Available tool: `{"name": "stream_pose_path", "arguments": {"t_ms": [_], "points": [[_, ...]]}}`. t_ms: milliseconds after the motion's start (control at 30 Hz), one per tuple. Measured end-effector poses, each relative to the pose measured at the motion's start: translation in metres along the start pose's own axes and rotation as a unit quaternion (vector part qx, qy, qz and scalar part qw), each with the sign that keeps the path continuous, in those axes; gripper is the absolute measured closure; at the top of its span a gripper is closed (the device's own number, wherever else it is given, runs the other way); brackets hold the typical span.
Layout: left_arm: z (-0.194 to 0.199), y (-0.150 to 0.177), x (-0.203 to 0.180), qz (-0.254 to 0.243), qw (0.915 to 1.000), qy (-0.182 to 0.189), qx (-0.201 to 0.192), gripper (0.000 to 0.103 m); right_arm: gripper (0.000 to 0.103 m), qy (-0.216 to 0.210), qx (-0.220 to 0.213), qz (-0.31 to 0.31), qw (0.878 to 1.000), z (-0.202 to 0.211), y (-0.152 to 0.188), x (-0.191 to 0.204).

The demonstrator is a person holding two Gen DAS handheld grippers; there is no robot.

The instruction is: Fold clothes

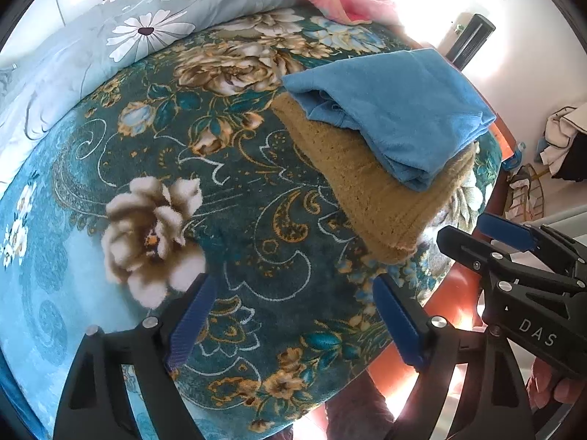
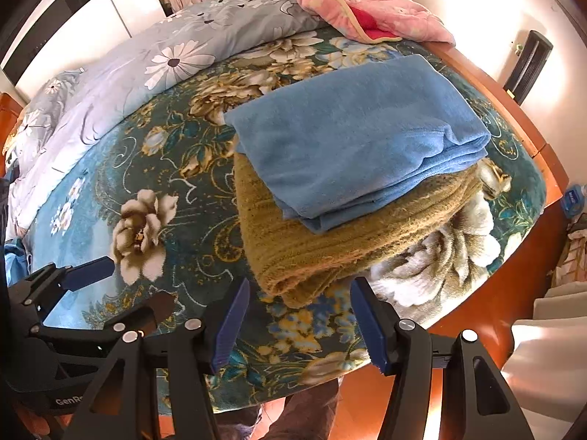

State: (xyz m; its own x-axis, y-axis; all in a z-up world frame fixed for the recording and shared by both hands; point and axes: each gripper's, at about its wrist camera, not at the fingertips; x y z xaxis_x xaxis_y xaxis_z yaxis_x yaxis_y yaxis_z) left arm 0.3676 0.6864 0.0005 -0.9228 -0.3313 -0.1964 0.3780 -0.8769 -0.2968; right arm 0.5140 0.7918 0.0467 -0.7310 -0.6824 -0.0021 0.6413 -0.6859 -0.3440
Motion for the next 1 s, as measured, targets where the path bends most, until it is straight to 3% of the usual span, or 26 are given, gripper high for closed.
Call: {"name": "stream_pose_path", "arguments": {"t_ms": [733,833,1000], "points": [[-0.0023,0.0047,0.0052,0.020,0.9997,-0.005,0.012,0.014,0.042,0.004,0.004,0.004,1.000,0.0027,0.0009,-0.0011],[-0.0009,0.0047,0.0048,0.020,0.9997,-0.013,0.008,0.000,0.042,0.004,0.006,0.006,1.000,0.0030,0.0004,-0.0017],[0.0011,0.0034,0.0038,0.015,0.9997,-0.020,-0.004,0.000,0.042,0.005,0.006,0.006,1.000,0.0031,-0.0007,-0.0029]]}}
Point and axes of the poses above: each gripper's, at about its wrist camera, not at the fingertips, and z roughly against the way its jaws point, x to its left, y to its underside, and after that the axes turned 4 degrees about -z, right-handed
